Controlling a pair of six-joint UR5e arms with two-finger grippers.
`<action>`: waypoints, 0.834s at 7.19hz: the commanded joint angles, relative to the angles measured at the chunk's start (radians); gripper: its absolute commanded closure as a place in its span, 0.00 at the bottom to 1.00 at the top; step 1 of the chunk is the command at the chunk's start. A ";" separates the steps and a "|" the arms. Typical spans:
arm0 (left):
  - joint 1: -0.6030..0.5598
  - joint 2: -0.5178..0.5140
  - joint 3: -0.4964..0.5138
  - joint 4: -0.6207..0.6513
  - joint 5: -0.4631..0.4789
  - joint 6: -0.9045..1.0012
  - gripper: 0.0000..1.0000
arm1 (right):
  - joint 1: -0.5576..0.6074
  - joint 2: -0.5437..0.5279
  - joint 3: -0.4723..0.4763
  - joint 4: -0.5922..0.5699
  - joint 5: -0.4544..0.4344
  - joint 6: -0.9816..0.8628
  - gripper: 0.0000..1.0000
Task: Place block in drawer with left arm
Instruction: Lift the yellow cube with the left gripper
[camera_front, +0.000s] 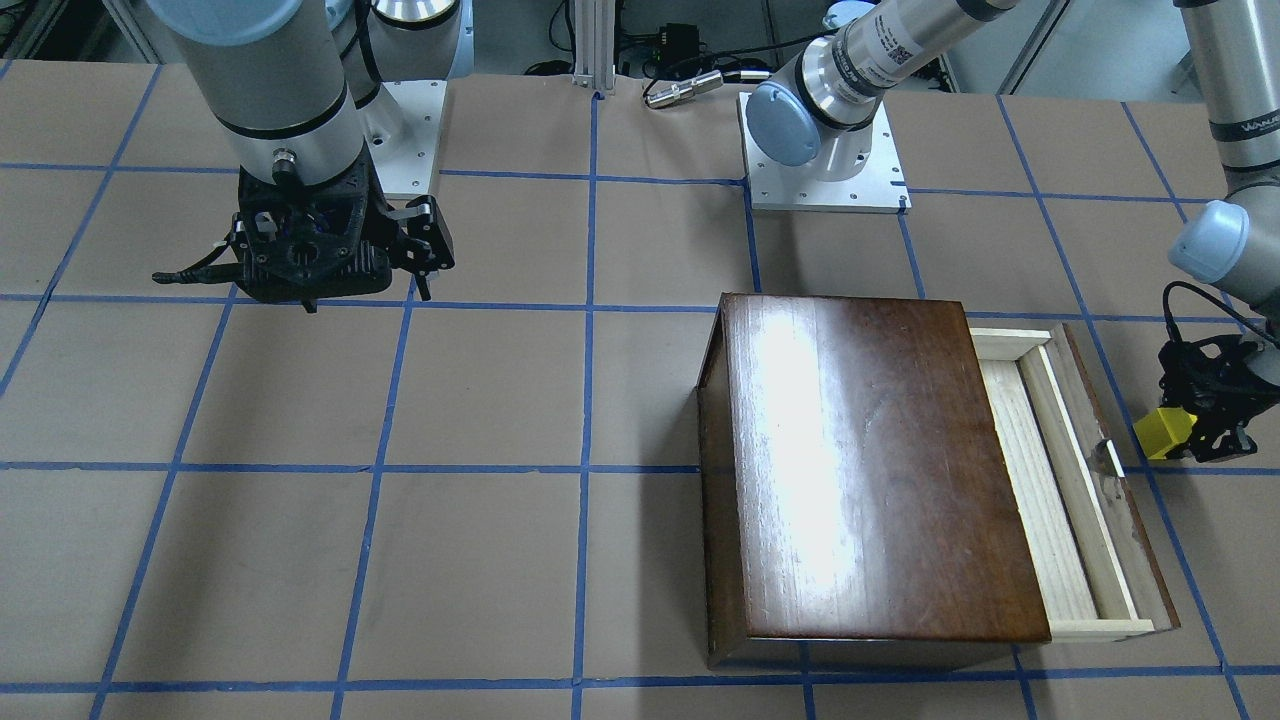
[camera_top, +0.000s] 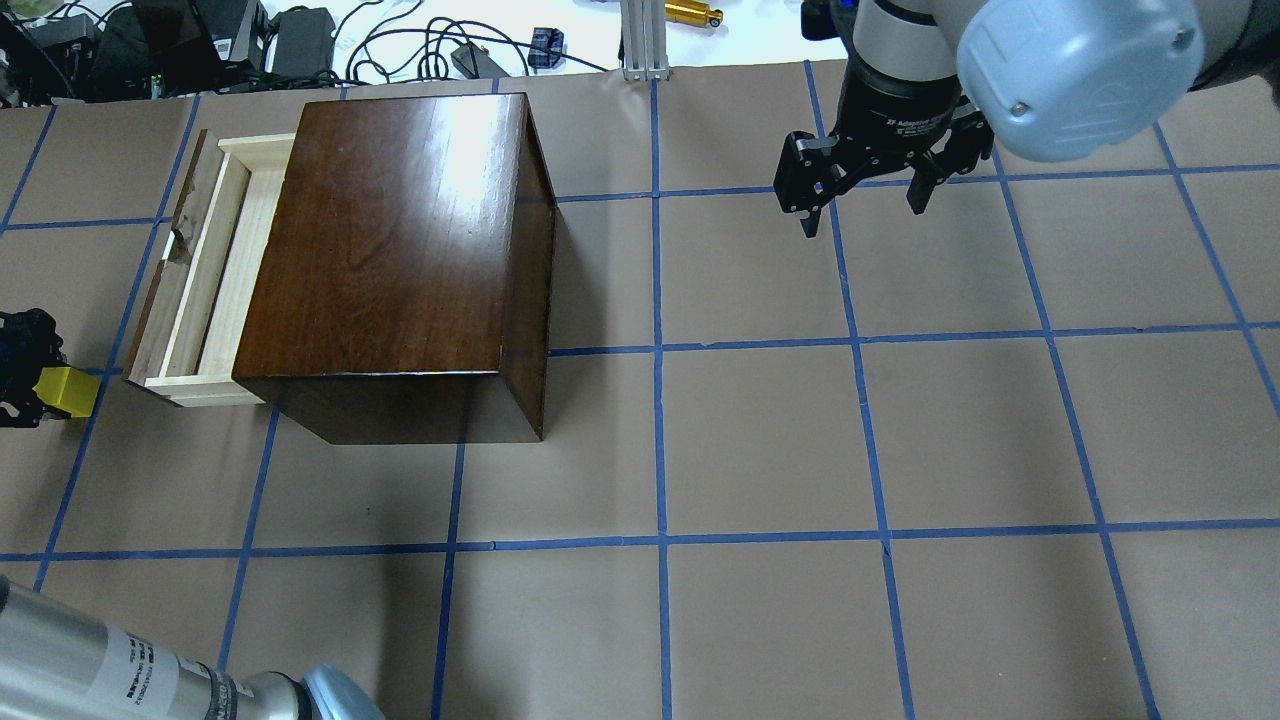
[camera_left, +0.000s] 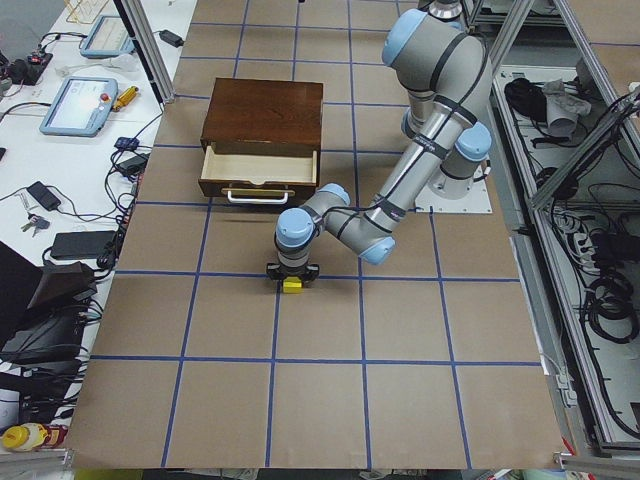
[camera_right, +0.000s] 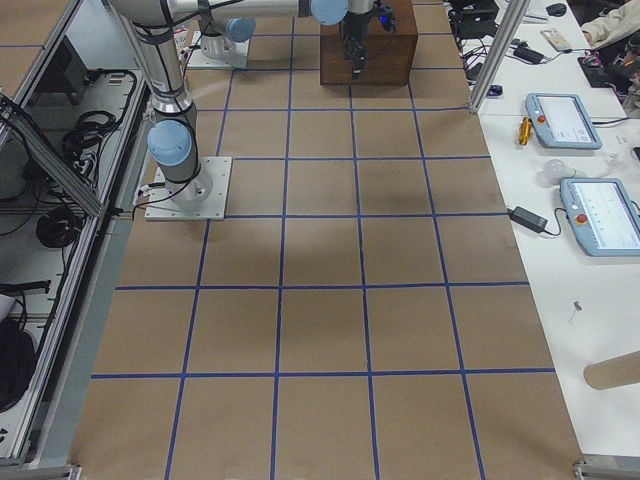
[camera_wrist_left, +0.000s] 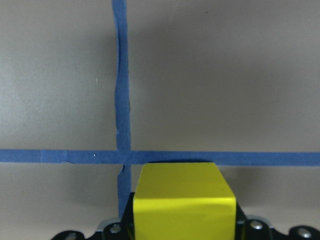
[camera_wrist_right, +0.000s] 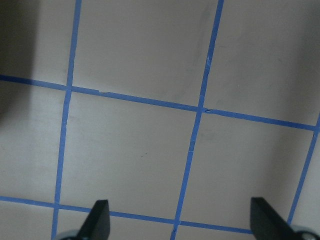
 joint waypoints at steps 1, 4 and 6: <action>0.000 0.002 0.002 0.000 0.000 -0.001 1.00 | 0.000 0.000 0.000 0.000 0.000 -0.001 0.00; -0.012 0.076 0.021 -0.033 0.006 -0.015 1.00 | 0.000 0.000 0.000 0.000 0.000 -0.001 0.00; -0.026 0.152 0.154 -0.319 0.005 -0.031 1.00 | 0.000 0.000 0.000 0.000 0.000 -0.001 0.00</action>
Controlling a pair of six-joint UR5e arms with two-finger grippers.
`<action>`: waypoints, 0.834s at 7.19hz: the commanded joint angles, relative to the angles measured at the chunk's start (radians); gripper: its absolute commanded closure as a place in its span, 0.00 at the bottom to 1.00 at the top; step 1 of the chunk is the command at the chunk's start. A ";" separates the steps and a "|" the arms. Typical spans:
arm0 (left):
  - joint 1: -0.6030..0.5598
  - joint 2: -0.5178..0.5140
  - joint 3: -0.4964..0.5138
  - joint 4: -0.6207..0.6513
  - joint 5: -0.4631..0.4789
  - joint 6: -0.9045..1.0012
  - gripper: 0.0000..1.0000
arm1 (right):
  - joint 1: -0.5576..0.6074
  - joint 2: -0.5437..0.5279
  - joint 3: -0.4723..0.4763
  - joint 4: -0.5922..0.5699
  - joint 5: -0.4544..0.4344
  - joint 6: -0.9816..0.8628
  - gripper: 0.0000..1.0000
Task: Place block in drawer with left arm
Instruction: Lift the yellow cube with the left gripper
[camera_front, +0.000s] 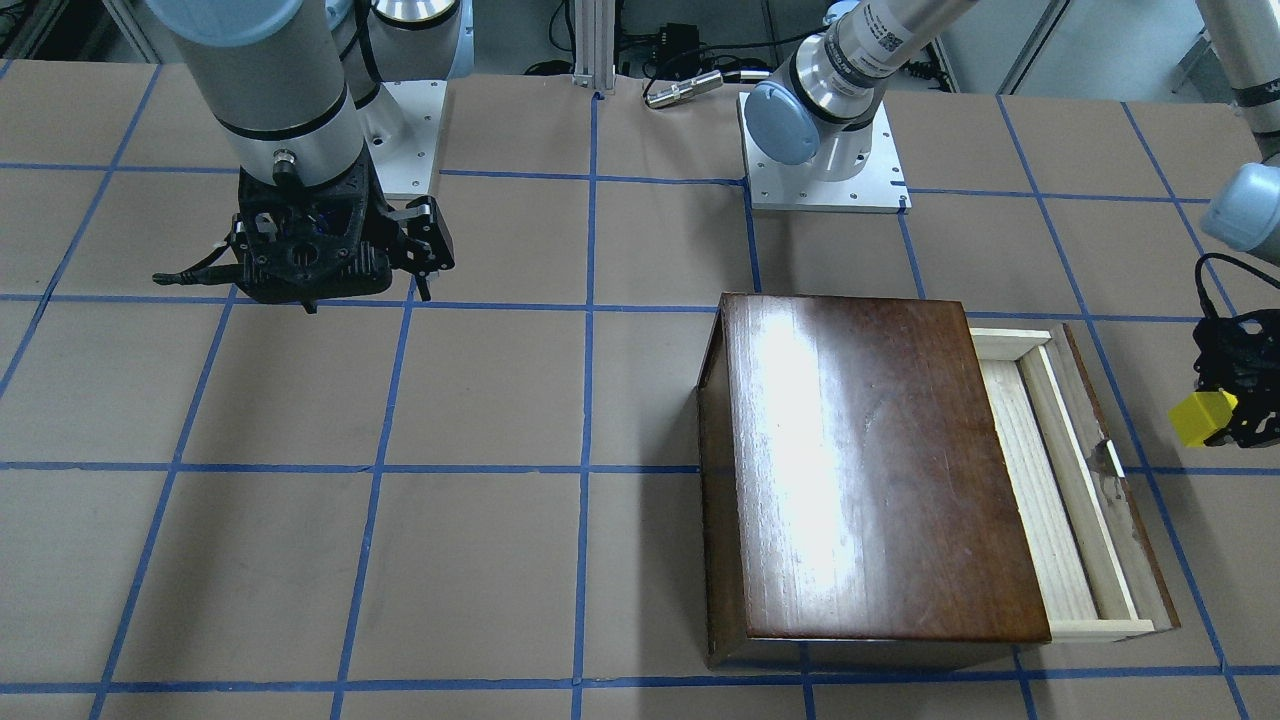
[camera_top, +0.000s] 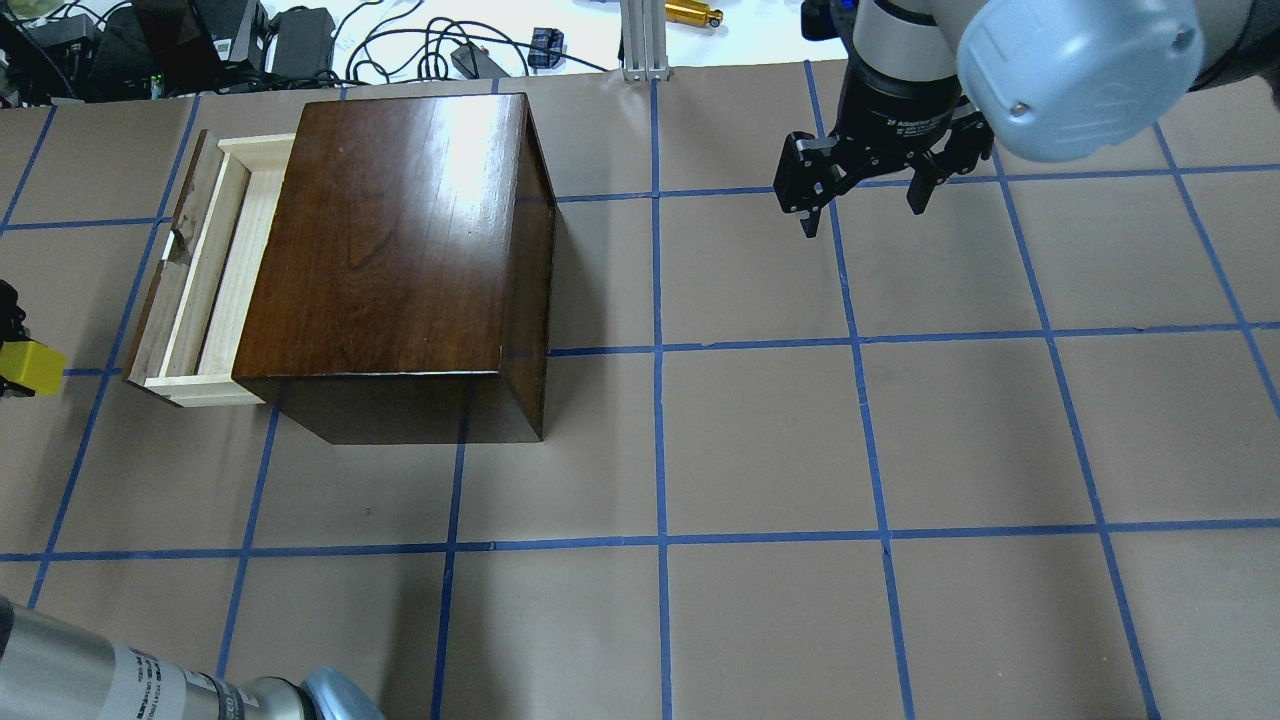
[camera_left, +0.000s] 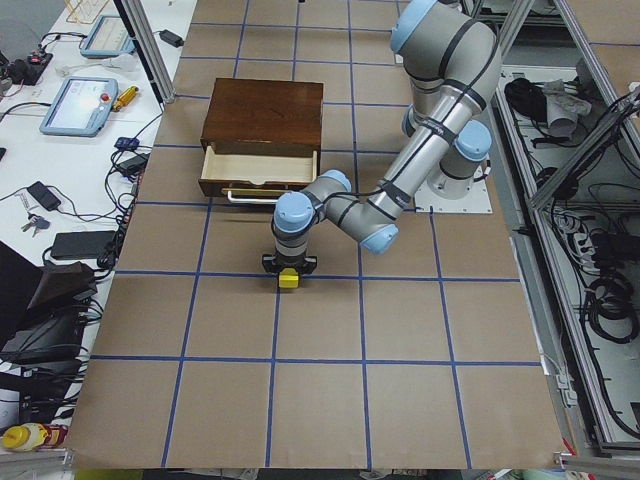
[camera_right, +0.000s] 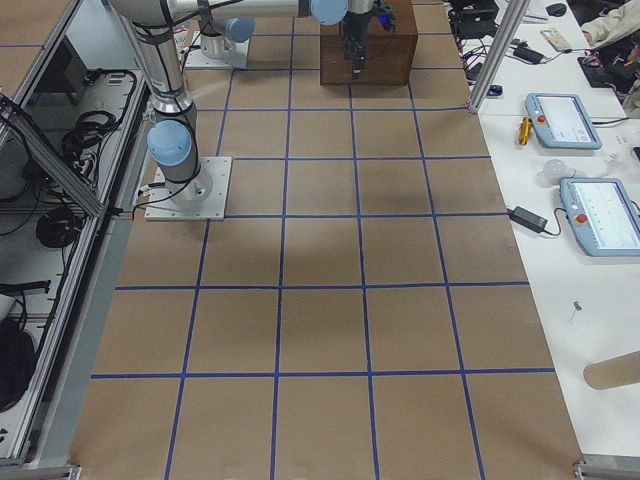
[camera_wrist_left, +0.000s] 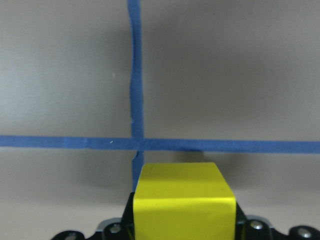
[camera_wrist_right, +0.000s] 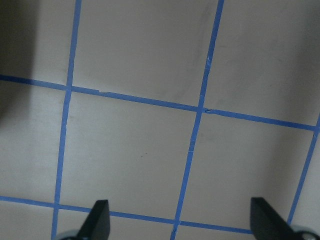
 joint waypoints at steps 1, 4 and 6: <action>-0.039 0.074 0.161 -0.284 0.008 -0.012 1.00 | 0.000 0.000 0.000 0.000 0.000 0.000 0.00; -0.177 0.141 0.215 -0.395 0.018 -0.094 1.00 | 0.000 0.000 0.000 0.000 0.000 0.002 0.00; -0.289 0.162 0.217 -0.424 0.018 -0.261 1.00 | 0.000 0.000 0.000 0.000 0.000 0.002 0.00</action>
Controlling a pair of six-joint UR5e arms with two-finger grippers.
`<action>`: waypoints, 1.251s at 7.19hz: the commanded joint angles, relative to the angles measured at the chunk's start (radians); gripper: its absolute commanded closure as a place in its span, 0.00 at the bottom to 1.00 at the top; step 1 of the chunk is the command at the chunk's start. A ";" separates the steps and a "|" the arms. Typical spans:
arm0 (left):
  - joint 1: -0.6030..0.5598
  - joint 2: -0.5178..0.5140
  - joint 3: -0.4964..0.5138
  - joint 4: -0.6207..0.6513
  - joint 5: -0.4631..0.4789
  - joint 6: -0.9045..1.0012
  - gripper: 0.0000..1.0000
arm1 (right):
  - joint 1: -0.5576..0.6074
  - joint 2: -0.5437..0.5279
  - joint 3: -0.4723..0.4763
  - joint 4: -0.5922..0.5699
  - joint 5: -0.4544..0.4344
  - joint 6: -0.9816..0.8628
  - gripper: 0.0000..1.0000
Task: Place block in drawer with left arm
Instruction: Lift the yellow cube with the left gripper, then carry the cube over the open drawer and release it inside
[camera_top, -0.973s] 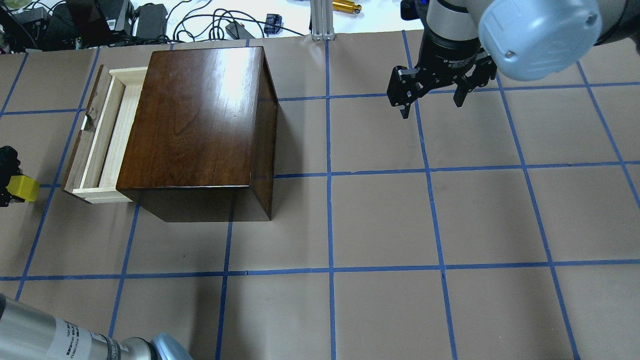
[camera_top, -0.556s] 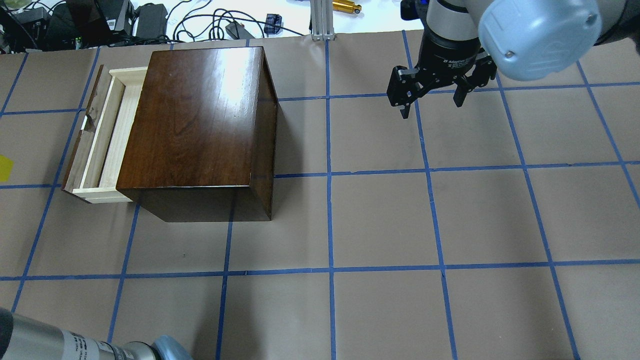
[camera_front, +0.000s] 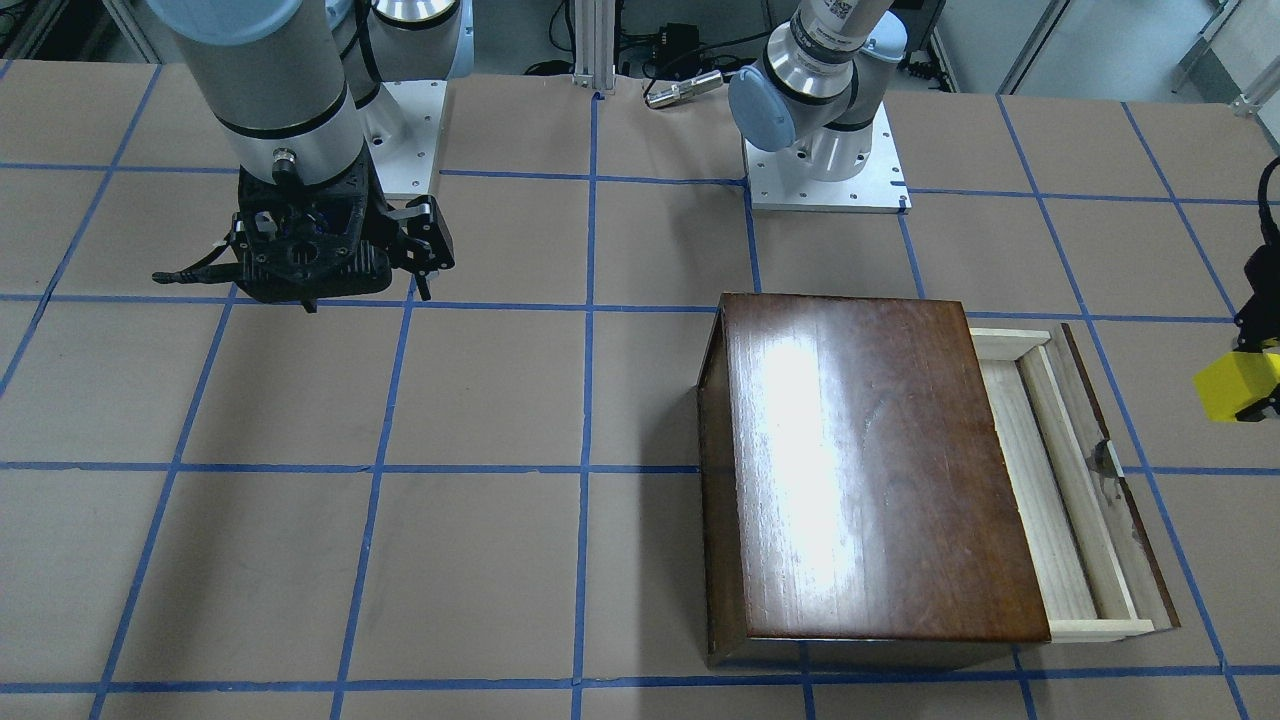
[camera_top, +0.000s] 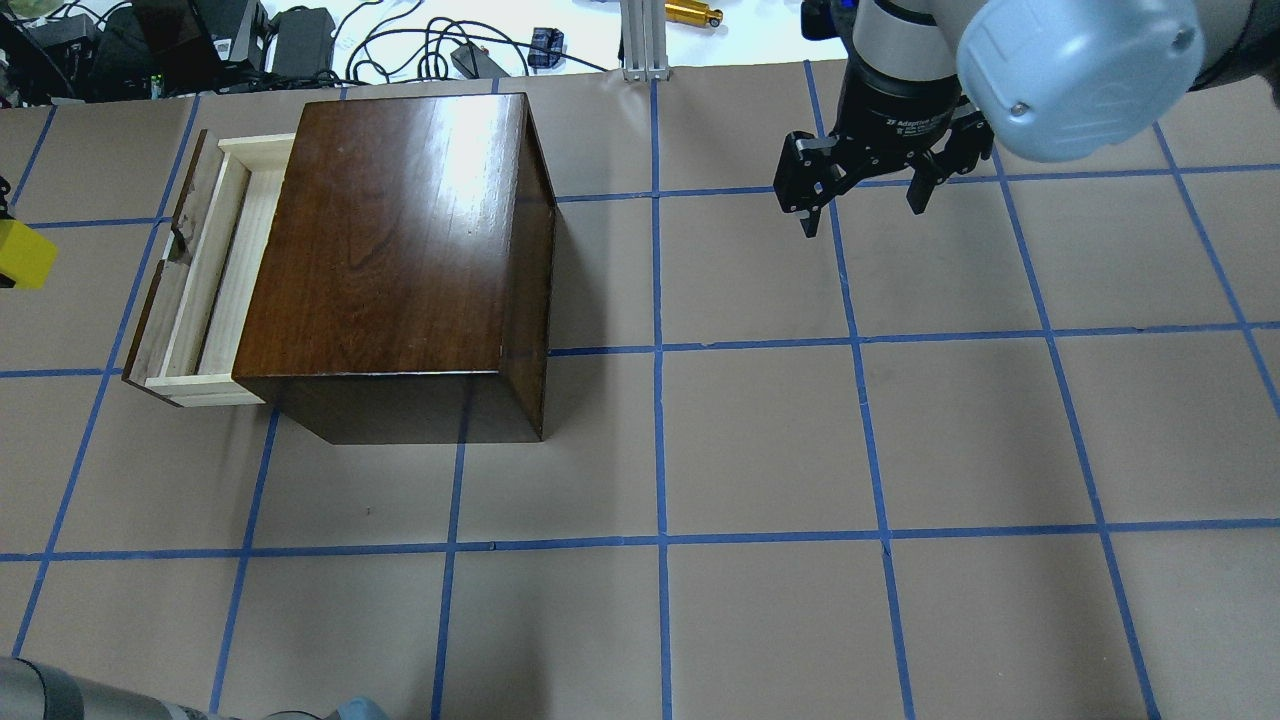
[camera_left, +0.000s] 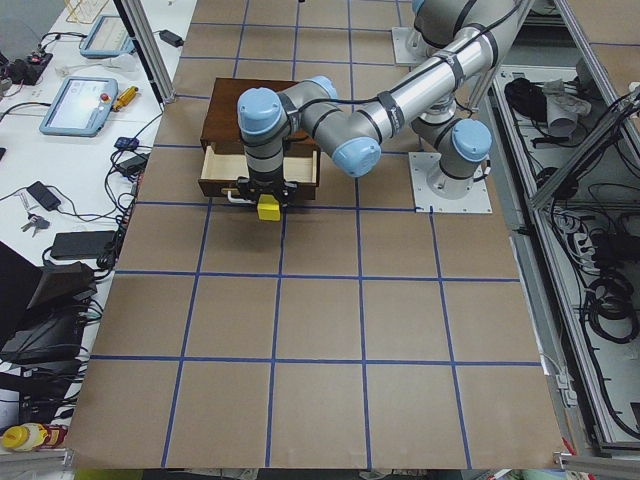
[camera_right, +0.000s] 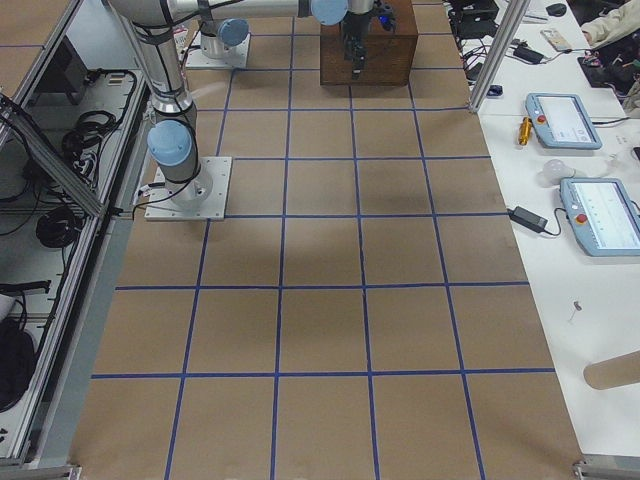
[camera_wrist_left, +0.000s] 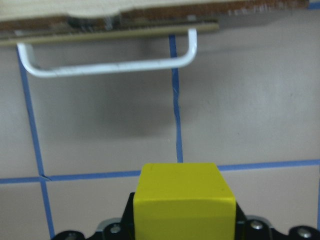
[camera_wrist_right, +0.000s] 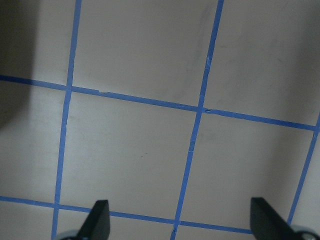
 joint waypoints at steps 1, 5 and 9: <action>-0.144 0.005 0.002 -0.018 -0.001 -0.205 1.00 | 0.000 0.000 0.000 0.000 0.000 -0.001 0.00; -0.261 -0.038 -0.050 0.009 -0.007 -0.318 1.00 | 0.000 0.000 0.000 0.000 0.000 0.000 0.00; -0.261 -0.067 -0.119 0.123 -0.006 -0.315 1.00 | 0.000 0.000 0.000 0.000 0.000 -0.001 0.00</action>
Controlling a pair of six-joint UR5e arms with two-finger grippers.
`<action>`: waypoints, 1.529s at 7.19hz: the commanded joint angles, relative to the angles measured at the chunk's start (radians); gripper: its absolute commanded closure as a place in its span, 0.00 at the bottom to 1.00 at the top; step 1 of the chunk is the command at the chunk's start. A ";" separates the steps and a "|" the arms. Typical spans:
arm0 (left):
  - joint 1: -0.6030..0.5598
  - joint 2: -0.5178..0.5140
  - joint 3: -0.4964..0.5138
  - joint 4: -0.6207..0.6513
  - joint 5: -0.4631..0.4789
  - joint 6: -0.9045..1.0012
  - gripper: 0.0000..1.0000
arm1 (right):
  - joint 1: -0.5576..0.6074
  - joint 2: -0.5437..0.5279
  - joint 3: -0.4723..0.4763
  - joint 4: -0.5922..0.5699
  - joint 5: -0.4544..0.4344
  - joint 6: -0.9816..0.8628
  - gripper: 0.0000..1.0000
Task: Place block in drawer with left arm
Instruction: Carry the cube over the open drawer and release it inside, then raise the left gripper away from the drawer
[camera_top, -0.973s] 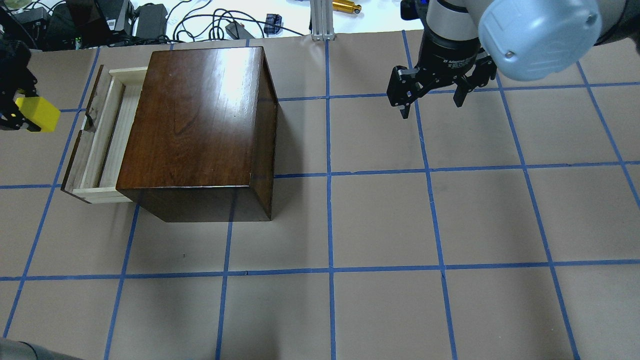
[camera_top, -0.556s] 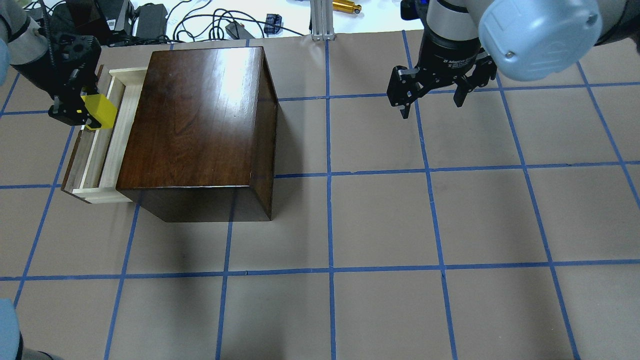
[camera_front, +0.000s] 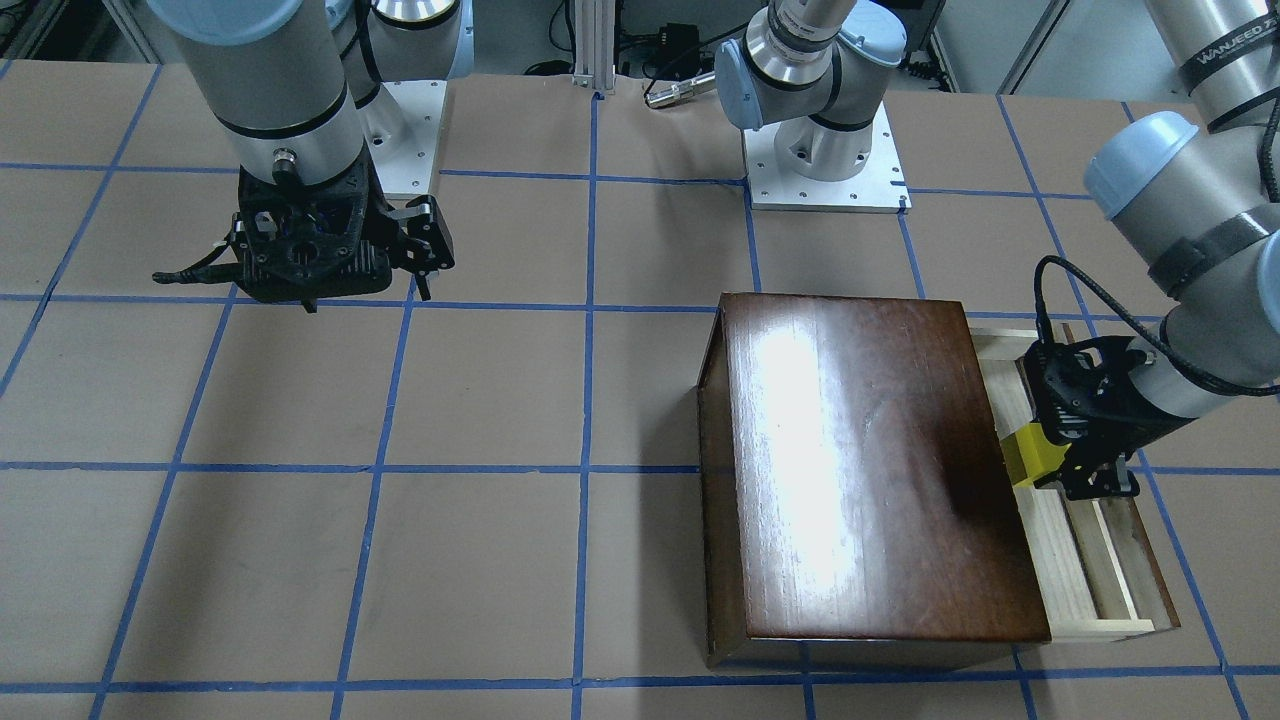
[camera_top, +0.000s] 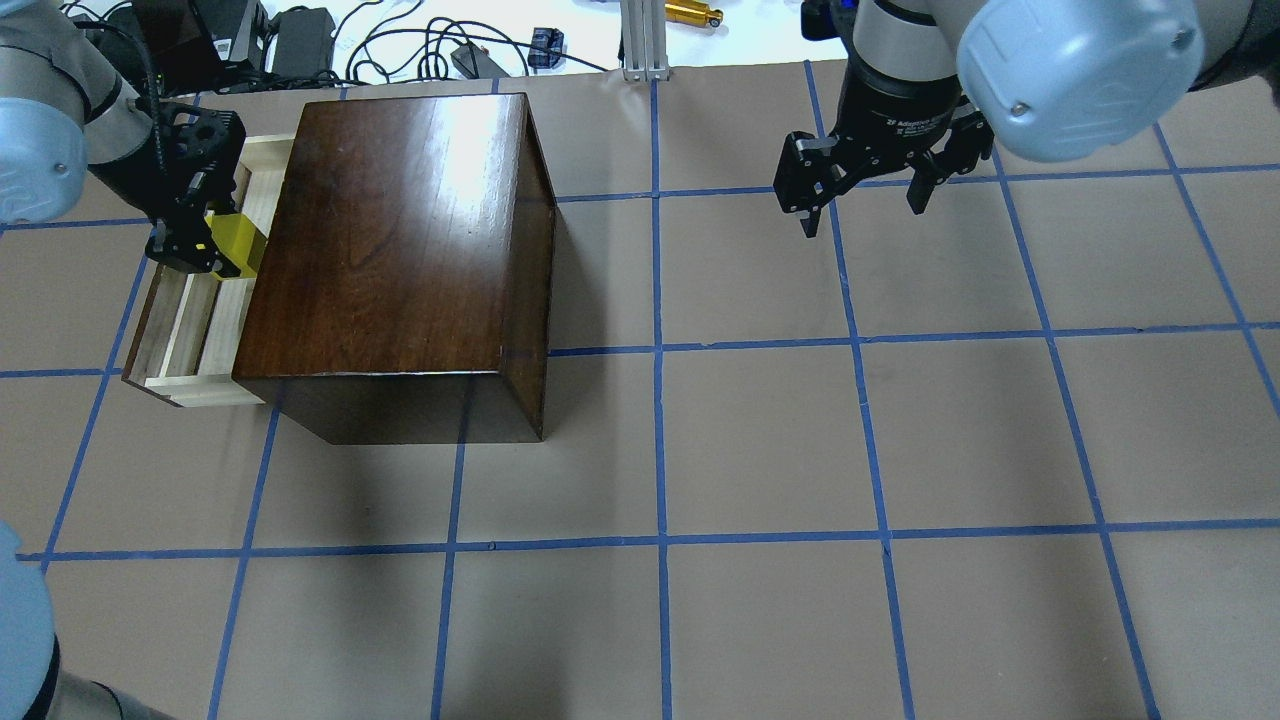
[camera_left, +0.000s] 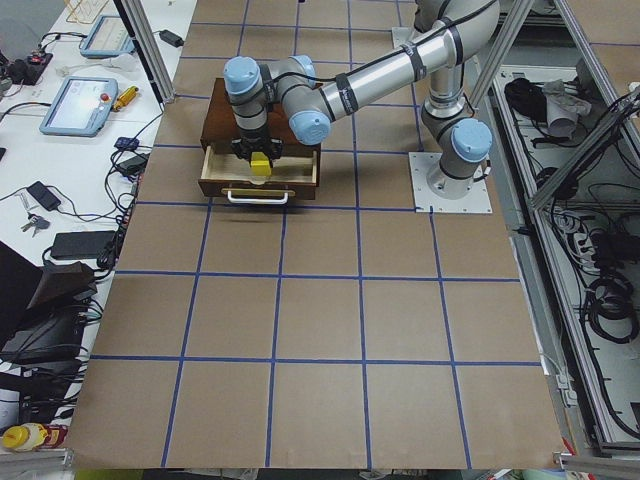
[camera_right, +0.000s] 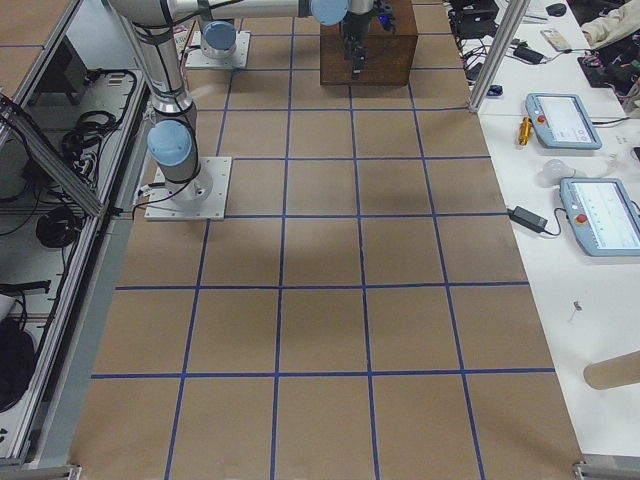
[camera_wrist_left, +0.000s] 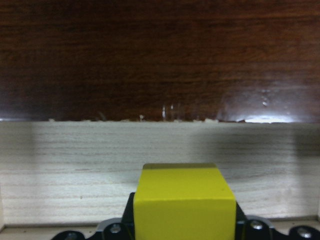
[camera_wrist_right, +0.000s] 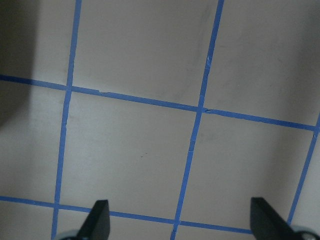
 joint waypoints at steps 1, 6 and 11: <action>0.000 -0.006 -0.017 0.027 0.004 -0.009 0.47 | 0.000 0.000 0.000 0.000 0.000 0.000 0.00; -0.003 0.138 0.076 -0.222 0.012 -0.031 0.00 | 0.000 0.000 0.000 0.000 0.000 0.001 0.00; -0.022 0.326 0.096 -0.432 0.018 -0.586 0.00 | 0.000 0.000 0.000 0.000 0.000 0.001 0.00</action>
